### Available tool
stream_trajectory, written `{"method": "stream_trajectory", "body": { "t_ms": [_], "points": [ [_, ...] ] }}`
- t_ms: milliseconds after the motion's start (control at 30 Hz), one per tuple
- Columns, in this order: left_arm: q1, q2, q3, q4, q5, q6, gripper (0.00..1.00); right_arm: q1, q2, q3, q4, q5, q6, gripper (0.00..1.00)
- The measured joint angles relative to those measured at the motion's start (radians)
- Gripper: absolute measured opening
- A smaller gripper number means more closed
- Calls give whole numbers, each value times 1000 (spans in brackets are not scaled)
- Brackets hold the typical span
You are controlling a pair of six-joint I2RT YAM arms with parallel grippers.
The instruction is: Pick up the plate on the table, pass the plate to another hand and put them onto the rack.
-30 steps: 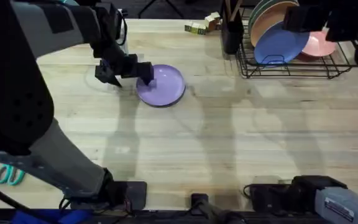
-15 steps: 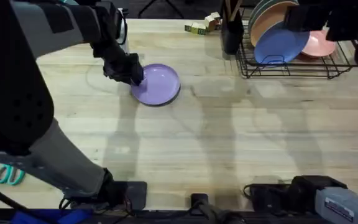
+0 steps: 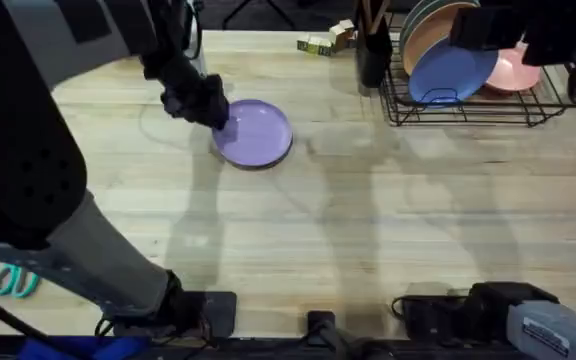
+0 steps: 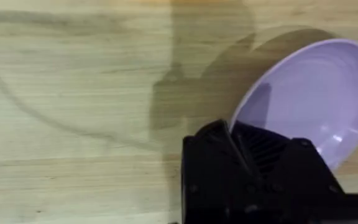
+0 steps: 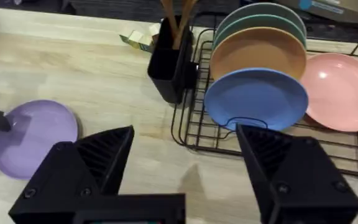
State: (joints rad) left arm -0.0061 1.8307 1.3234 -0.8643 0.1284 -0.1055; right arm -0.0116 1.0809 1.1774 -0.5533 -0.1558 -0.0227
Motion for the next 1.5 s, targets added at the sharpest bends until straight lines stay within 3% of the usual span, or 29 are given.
{"method": "stream_trajectory", "body": {
  "t_ms": [333, 500, 733, 1033, 1500],
  "points": [
    [-2, 1, 229, -138, 17, 0, 42, 0, 0, 0, 76, -19, 134, 996],
    [-2, 1, 326, -146, 82, 0, 42, 11, 13, 0, 87, -33, 235, 996],
    [-2, 1, 426, -147, 205, 0, 42, 129, 90, 0, 164, -77, 284, 995],
    [-2, 1, 475, -147, 406, 0, 42, 296, 243, 0, 264, -89, 305, 995],
    [-2, 1, 475, -149, 520, 0, 42, 360, 399, 0, 349, -96, 307, 993]
  ]
}}
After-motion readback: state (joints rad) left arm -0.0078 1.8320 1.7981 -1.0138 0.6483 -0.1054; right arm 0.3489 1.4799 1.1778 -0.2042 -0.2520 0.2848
